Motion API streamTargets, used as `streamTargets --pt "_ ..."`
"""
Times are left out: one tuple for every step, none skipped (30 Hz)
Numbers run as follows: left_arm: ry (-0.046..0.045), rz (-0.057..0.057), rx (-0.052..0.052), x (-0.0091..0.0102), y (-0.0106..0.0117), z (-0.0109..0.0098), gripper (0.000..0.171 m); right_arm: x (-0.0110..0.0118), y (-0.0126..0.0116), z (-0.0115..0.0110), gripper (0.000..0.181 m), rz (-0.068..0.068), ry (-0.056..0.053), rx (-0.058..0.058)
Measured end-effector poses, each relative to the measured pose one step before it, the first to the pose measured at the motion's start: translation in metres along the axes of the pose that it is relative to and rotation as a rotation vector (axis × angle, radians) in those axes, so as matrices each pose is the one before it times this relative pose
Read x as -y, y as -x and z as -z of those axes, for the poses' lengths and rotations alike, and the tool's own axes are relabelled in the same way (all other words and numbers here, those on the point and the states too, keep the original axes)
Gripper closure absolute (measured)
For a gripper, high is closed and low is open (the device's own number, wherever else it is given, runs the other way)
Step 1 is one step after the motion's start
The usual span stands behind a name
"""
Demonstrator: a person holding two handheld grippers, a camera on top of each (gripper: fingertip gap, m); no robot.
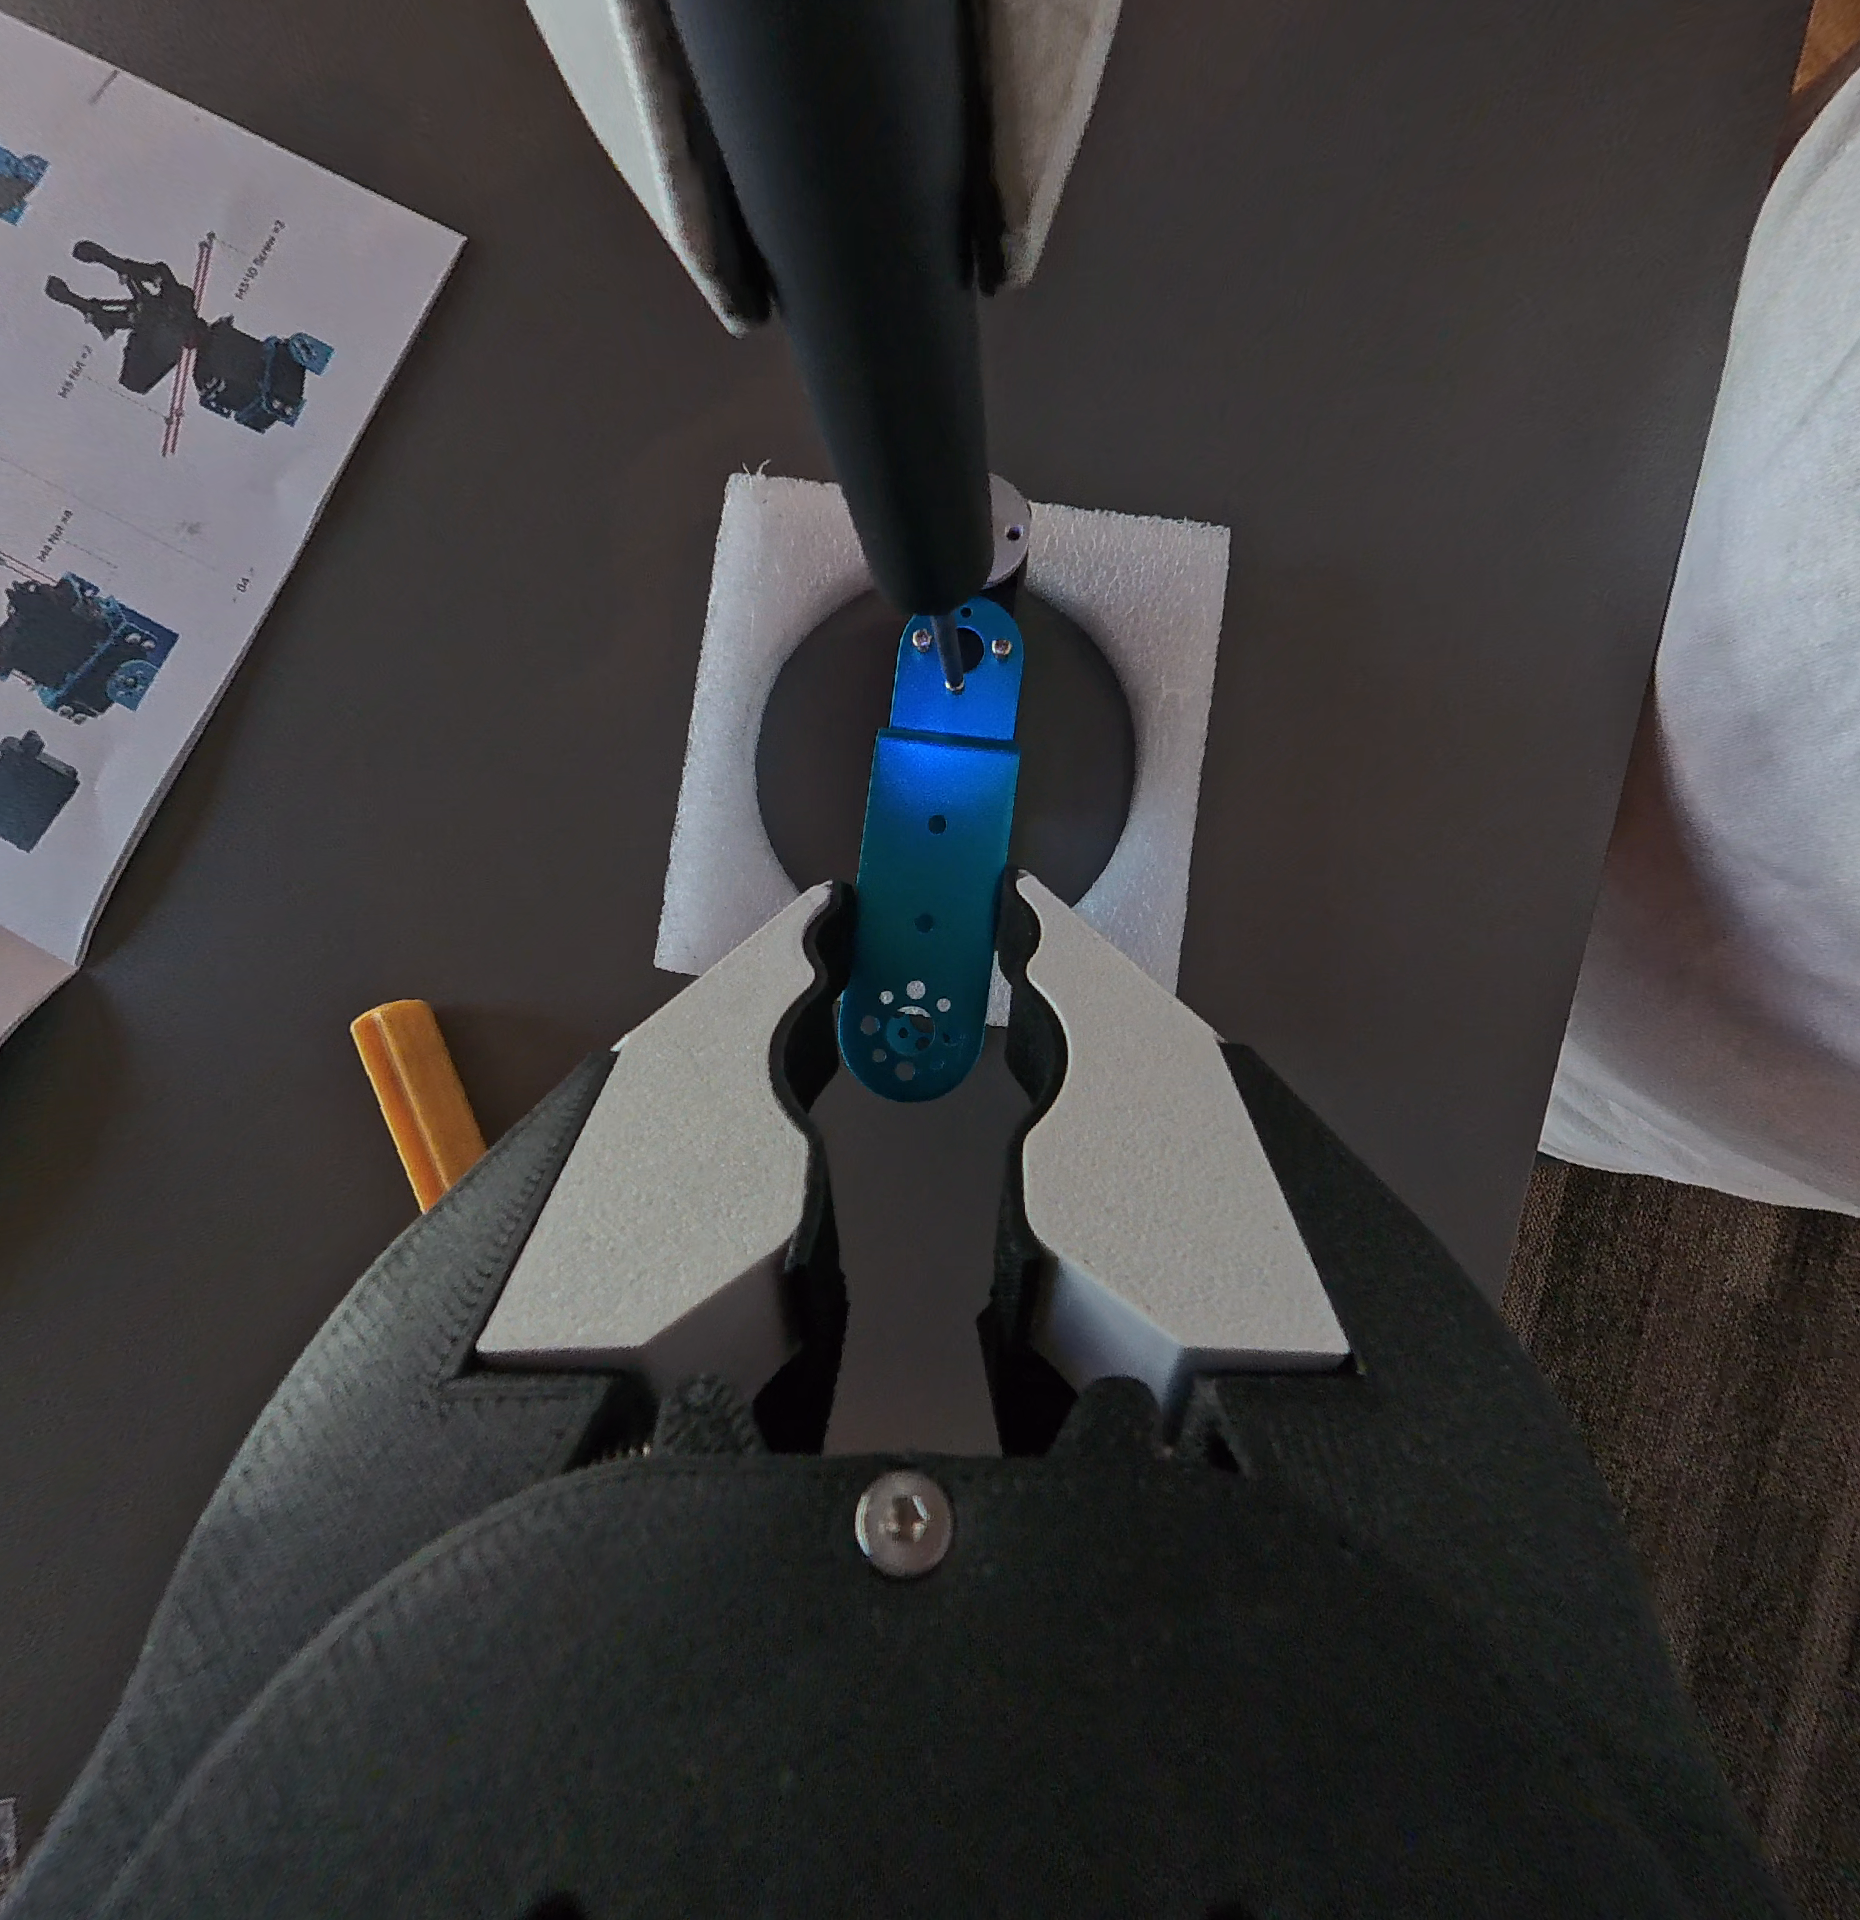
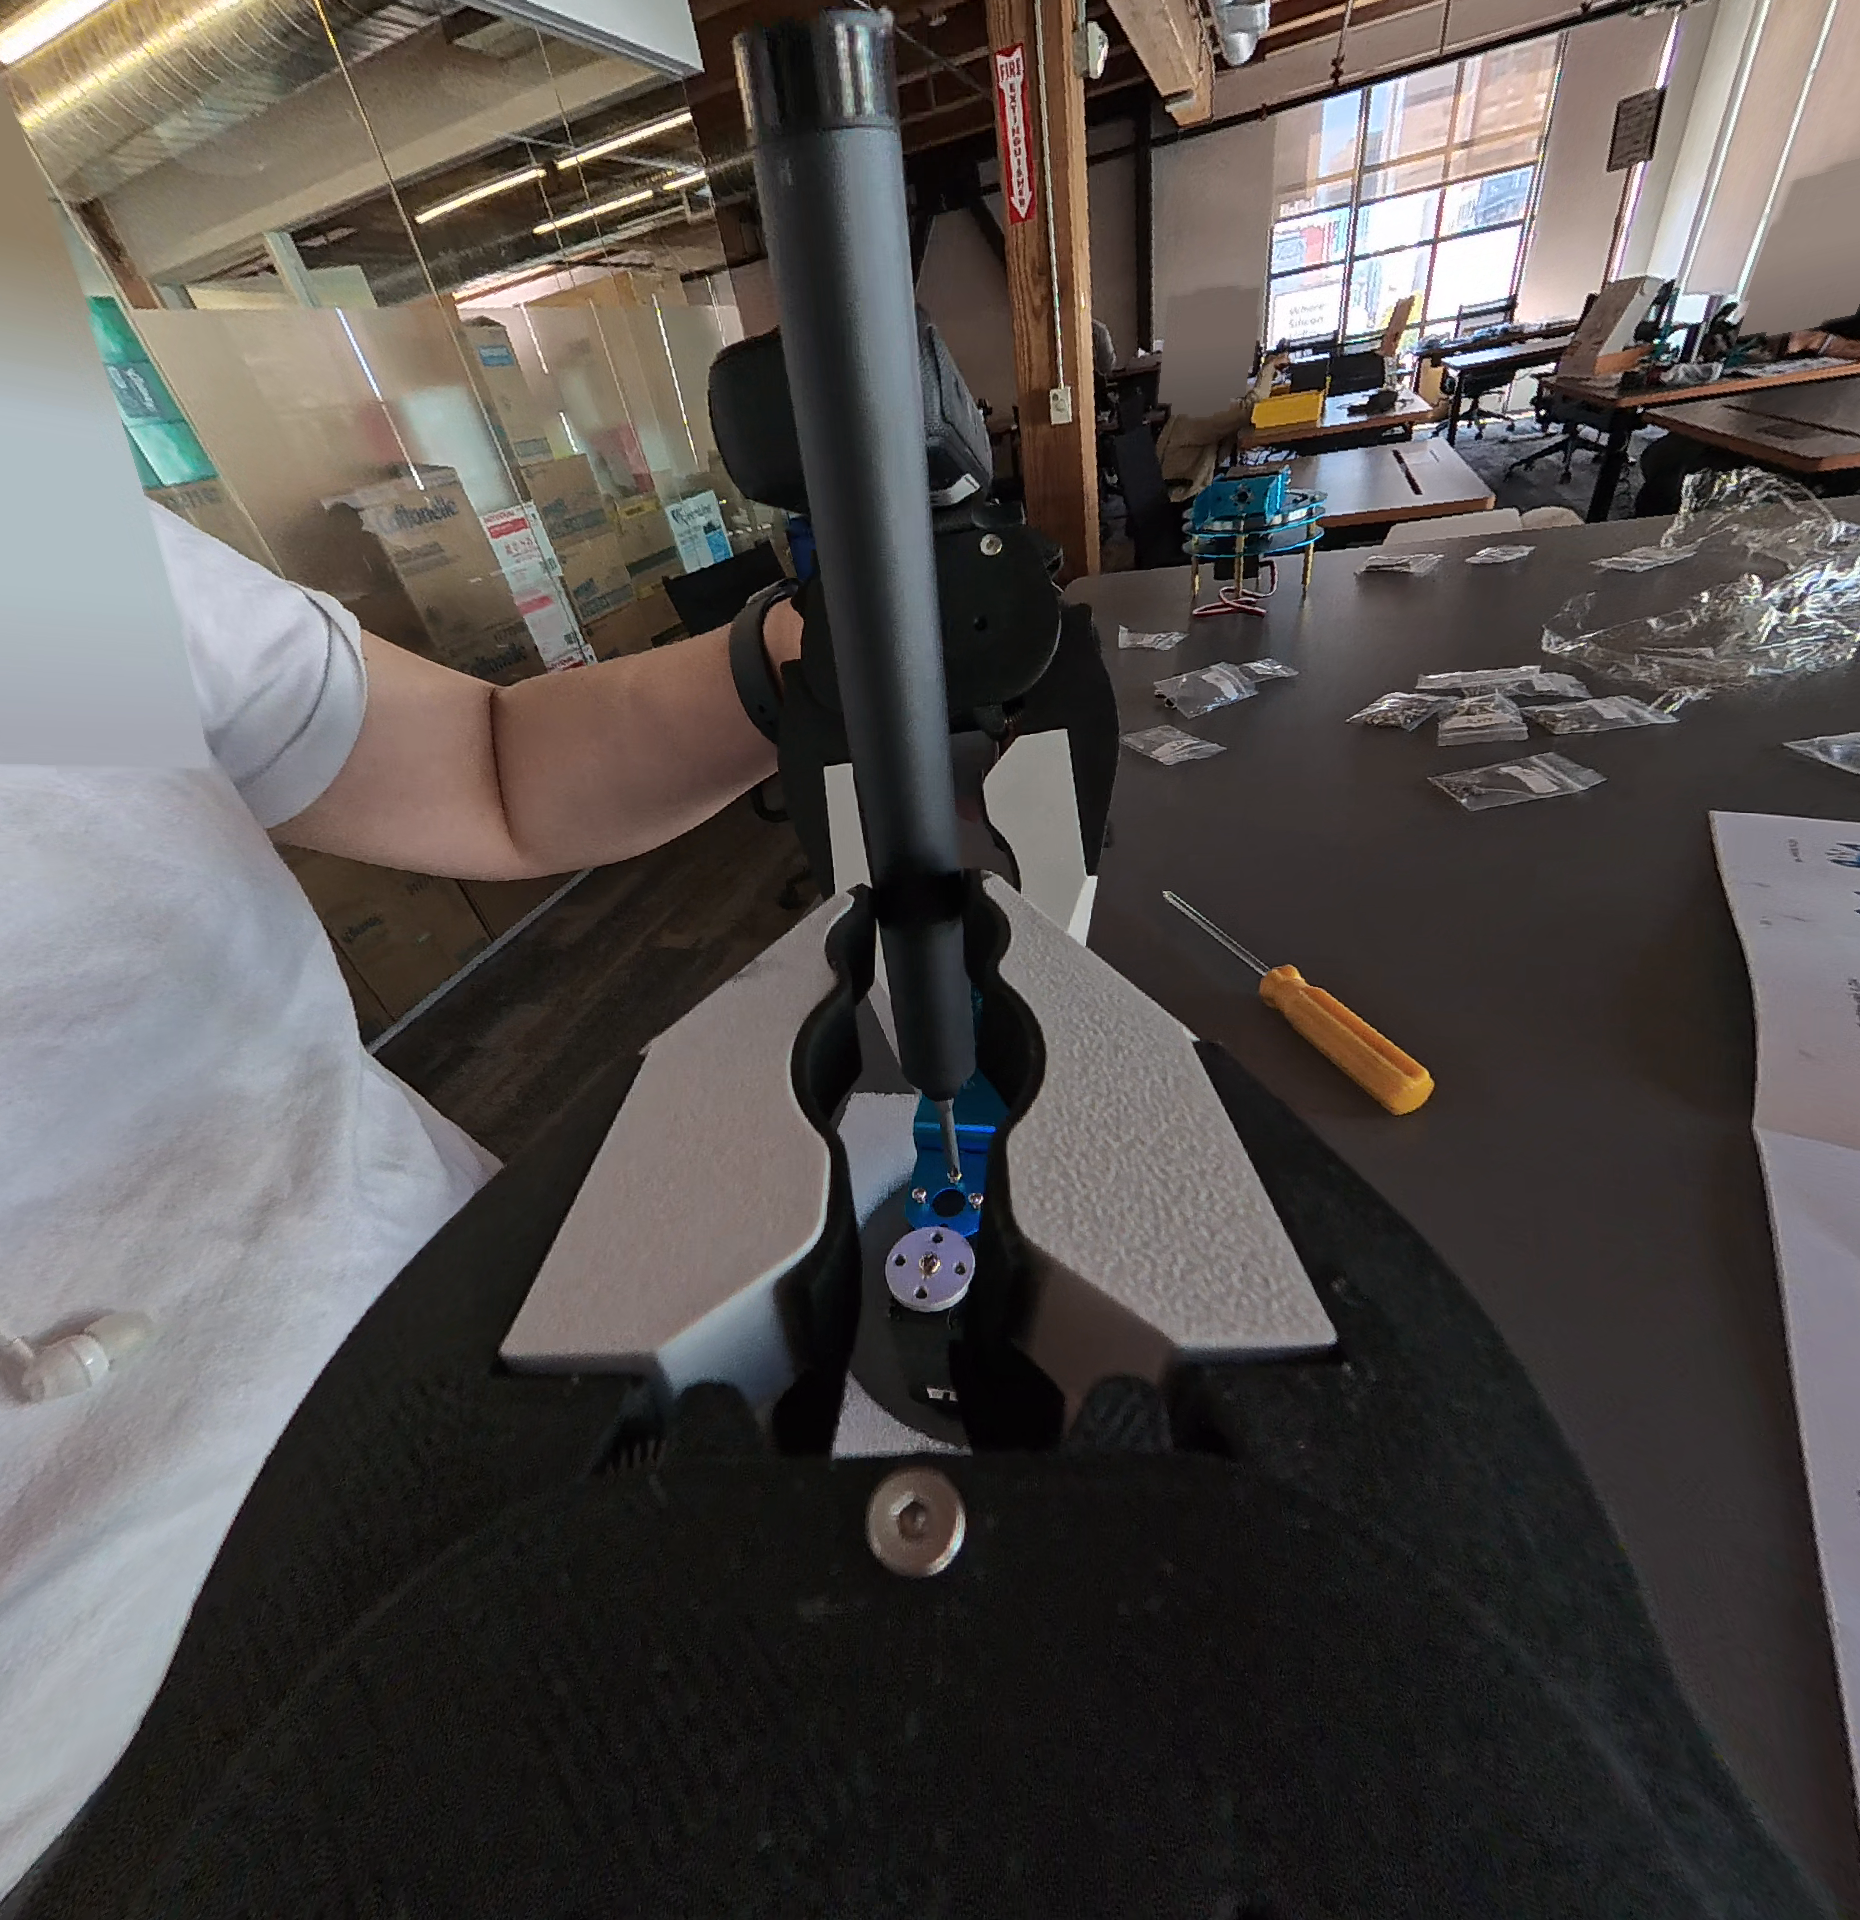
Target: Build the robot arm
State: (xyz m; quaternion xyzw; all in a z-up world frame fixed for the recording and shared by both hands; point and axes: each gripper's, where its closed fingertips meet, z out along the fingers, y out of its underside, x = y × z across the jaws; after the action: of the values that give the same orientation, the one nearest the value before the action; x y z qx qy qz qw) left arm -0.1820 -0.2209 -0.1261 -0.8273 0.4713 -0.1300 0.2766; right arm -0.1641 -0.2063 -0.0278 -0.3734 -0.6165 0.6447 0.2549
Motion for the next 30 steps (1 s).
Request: streamTargets --pt "-0.00054 0.0001 -0.0008 0.00005 0.00002 -0.00002 0.144 -0.00012 0.00074 -0.00021 0.165 -0.0034 -0.0028 0.0078" --pt "-0.00029 -0.0005 -0.0005 -0.00003 0.00002 0.00003 0.144 -0.00038 0.00232 -0.00026 0.165 0.0003 0.002 0.0165" --pt "-0.00043 -0.0004 -0.0007 0.00006 -0.00007 -0.00003 0.144 -0.00051 0.00243 -0.00047 0.165 0.0039 0.0023 0.015" --pt "-0.0006 -0.0003 -0.0008 0.00008 -0.00009 -0.00004 0.144 -0.00011 0.00176 -0.00063 0.165 0.0109 -0.0007 0.0086" --pt "-0.00101 -0.0001 -0.0012 0.00007 -0.00011 -0.00002 0.144 -0.00006 0.00122 -0.00071 0.165 0.0133 -0.002 0.0041" --pt "-0.00083 -0.0005 -0.0007 0.00005 -0.00001 -0.00001 0.144 0.00009 0.00042 -0.0007 0.165 0.0066 -0.0029 0.0002" --pt "-0.0002 -0.0004 -0.0008 0.0 0.00005 0.0 0.144 0.00004 0.0006 -0.00065 0.165 -0.0028 -0.0028 0.005" --pt "0.00065 -0.0004 -0.0011 -0.00005 -0.00004 0.00001 0.144 -0.00004 0.00085 -0.0005 0.165 -0.0107 -0.0026 0.0097" --pt "0.00074 -0.001 -0.0009 0.00004 -0.00015 -0.00004 0.144 -0.00027 0.00118 -0.00039 0.165 -0.0096 -0.0024 0.0124" --pt "-0.00157 -0.0014 -0.0027 0.00042 -0.00038 -0.00012 0.144 -0.00043 0.00105 -0.00022 0.165 -0.0082 -0.0013 0.0118" --pt "-0.00222 -0.0014 -0.0062 0.00053 -0.00098 -0.00043 0.144 -0.00005 0.00029 -0.00028 0.165 -0.0049 -0.0045 0.0051" --pt "0.00003 -0.0033 -0.0002 0.00016 -0.00026 -0.0001 0.144 0.00013 -0.00102 -0.00012 0.165 0.0024 -0.0037 -0.0055" --pt "0.00178 -0.0015 0.001 0.0 -0.00004 -0.00004 0.144 0.00047 -0.00189 0.00013 0.165 0.0078 -0.0019 -0.0143" --pt "0.00173 0.0001 0.0002 0.0 0.00001 0.00007 0.144 0.00031 -0.00133 0.00021 0.165 0.0033 -0.0001 -0.0086" --pt "-0.0003 -0.0007 -0.0004 0.0 -0.00009 0.00001 0.144 0.00011 -0.00063 0.00008 0.165 -0.0146 0.0001 0.002" --pt "-0.00163 -0.0001 -0.0008 0.00001 0.00005 0.00003 0.144 0.00002 -0.00003 0.00006 0.165 -0.0211 -0.0016 0.0086" --pt "-0.00107 0.002 -0.0008 0.00001 0.00008 0.00001 0.144 0.00024 -0.00035 0.00027 0.165 -0.0089 -0.0061 0.0041" --pt "-0.00014 0.0025 -0.0003 0.00003 0.0 -0.00003 0.144 0.00011 -0.0004 0.00041 0.165 0.0021 -0.0065 -0.0012" --pt "0.00093 0.0 -0.0001 -0.00002 0.00002 -0.00002 0.144 0.00002 0.00037 0.00032 0.165 0.0013 -0.0017 0.0027" --pt "0.00122 -0.0009 0.0002 -0.00007 -0.0001 0.00002 0.144 -0.00016 0.0005 0.00008 0.165 -0.0006 0.0012 0.0033" --pt "0.00127 0.0012 -0.0004 -0.00003 -0.00002 -0.00002 0.144 0.00016 -0.00032 0.00011 0.165 -0.0029 -0.0011 -0.0001" --pt "0.00105 0.0021 -0.001 0.00007 0.00007 0.00003 0.144 0.00014 -0.00046 0.00037 0.165 -0.0048 -0.0034 -0.0003" --pt "0.00083 0.0024 -0.0013 -0.00003 0.00005 -0.00002 0.144 0.00014 -0.00007 0.00035 0.165 -0.0012 -0.0041 0.0014" --pt "0.00116 0.0017 -0.0013 -0.00004 -0.00004 -0.00001 0.144 0.00004 0.0001 0.0004 0.165 -0.0002 -0.0035 0.0021" --pt "0.00091 -0.0005 0.0002 0.00011 0.00004 0.00002 0.144 0.00011 -0.00037 0.00038 0.165 -0.0029 -0.0036 -0.0007" --pt "-0.00004 -0.0014 0.0011 0.00007 -0.00001 -0.00004 0.144 0.00018 -0.00044 0.00024 0.165 -0.0011 -0.0036 -0.0015" --pt "-0.0009 -0.0015 0.0013 0.00002 -0.00003 -0.0001 0.144 -0.00001 0.00003 0.00012 0.165 0.0032 -0.0039 0.0003" --pt "-0.00184 0.0004 0.0004 0.00007 -0.00018 0.00002 0.144 -0.0001 0.00049 -0.00002 0.165 0.0048 -0.0031 0.0016" --pt "-0.00419 0.0048 -0.0008 0.0002 -0.00006 -0.00003 0.144 0.00001 -0.00009 -0.00016 0.165 0.0048 -0.003 -0.0017" --pt "-0.00628 0.0052 -0.0013 0.00027 0.00006 0.0001 0.143 0.00016 -0.00056 0.00001 0.165 0.0014 -0.002 -0.0041"
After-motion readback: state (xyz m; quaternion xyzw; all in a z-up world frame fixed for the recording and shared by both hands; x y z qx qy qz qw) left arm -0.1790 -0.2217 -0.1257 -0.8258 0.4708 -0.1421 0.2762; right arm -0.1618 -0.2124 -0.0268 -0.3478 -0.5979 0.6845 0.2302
